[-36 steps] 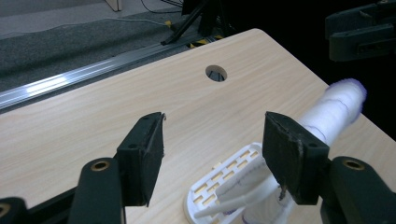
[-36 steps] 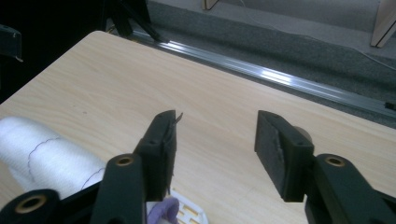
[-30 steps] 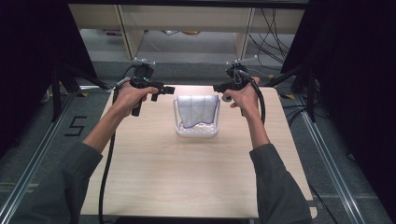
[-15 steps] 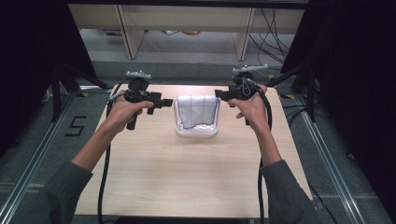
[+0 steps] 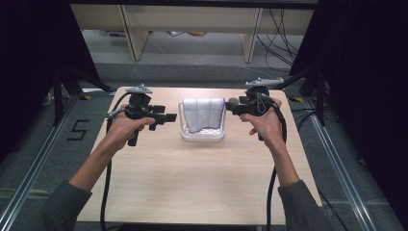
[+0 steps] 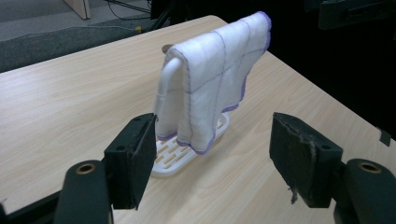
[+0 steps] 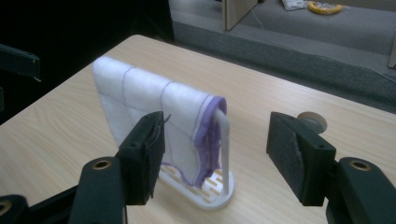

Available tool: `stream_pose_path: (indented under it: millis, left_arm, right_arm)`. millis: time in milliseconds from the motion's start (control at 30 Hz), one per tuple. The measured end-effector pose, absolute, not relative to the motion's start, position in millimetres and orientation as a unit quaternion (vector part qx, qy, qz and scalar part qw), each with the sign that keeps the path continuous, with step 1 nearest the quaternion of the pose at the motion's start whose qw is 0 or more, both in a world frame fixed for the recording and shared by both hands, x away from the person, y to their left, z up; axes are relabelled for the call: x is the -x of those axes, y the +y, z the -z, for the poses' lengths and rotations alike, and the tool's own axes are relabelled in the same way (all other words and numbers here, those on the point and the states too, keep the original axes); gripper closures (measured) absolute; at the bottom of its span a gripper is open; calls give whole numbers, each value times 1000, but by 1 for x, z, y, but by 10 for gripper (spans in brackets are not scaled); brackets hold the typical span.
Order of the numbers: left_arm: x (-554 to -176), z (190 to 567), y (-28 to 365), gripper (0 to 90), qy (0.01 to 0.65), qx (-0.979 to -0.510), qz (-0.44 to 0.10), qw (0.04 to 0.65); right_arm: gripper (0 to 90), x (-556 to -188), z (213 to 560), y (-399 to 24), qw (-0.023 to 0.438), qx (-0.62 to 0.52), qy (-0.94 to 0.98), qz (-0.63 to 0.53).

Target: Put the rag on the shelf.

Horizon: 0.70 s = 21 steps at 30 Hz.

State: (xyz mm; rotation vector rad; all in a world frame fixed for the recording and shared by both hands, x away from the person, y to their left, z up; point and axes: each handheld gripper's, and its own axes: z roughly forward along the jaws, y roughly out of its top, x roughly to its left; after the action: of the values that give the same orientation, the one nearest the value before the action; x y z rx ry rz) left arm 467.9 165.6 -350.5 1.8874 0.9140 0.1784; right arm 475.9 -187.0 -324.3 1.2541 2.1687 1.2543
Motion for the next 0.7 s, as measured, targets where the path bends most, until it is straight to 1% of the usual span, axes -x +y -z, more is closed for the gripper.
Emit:
stream_pose_path:
  millis: [133,200,367,700]
  left_arm:
    - [-462,353,163,313,372,-779,-72,499]
    - [-457,355,161,305,367,-780,-70,502]
    - [-450,360,161,284,361,-783,-68,502]
    - [-433,372,159,288,348,-789,-59,503]
  right_arm:
    - [379,-470,327,-187,170,-437,765,-442]
    - [377,-466,330,-188,162,-443,762,-444]
    - [361,-460,336,-190,158,-436,765,-447]
    - [345,-446,352,-191,154,-428,762,-460]
